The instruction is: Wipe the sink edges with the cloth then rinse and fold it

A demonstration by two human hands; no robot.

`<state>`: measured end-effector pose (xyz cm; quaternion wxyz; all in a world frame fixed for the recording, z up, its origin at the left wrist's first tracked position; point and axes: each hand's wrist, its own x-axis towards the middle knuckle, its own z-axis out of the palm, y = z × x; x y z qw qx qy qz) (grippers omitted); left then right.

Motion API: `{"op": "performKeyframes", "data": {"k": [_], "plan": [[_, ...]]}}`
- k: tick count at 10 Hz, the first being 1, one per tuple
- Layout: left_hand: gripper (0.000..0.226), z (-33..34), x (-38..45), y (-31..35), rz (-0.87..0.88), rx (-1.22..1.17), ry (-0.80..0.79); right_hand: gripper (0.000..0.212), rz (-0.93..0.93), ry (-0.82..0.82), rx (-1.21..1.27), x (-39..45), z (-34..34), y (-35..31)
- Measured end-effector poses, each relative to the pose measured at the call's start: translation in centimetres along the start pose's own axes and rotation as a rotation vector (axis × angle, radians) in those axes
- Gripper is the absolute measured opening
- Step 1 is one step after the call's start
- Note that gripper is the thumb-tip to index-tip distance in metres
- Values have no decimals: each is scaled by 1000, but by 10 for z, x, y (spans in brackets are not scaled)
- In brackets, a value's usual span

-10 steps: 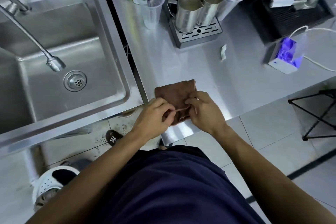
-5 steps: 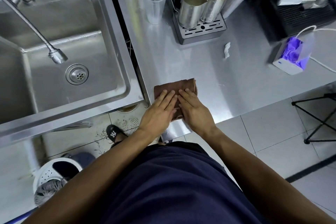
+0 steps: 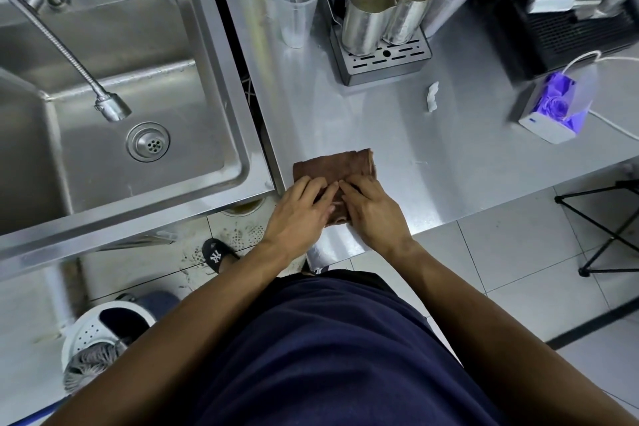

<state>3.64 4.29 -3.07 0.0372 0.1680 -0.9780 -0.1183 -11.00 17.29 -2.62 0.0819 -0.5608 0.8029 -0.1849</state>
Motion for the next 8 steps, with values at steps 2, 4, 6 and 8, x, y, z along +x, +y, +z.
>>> {"op": "performKeyframes", "data": {"k": [2, 4, 6, 8], "plan": [[62, 10, -18, -4, -15, -25, -145, 62, -12, -165, -82, -34, 7, 5], [65, 9, -19, -5, -15, -11, -215, 63, -25, -161, -148, -34, 9, 2], [65, 9, -23, -4, -24, 11, -228, 62, -64, -176, -165, -34, 9, 3], [56, -15, -20, -6, -31, -101, -206, 39, -138, -14, -87, -25, -6, 1]]}}
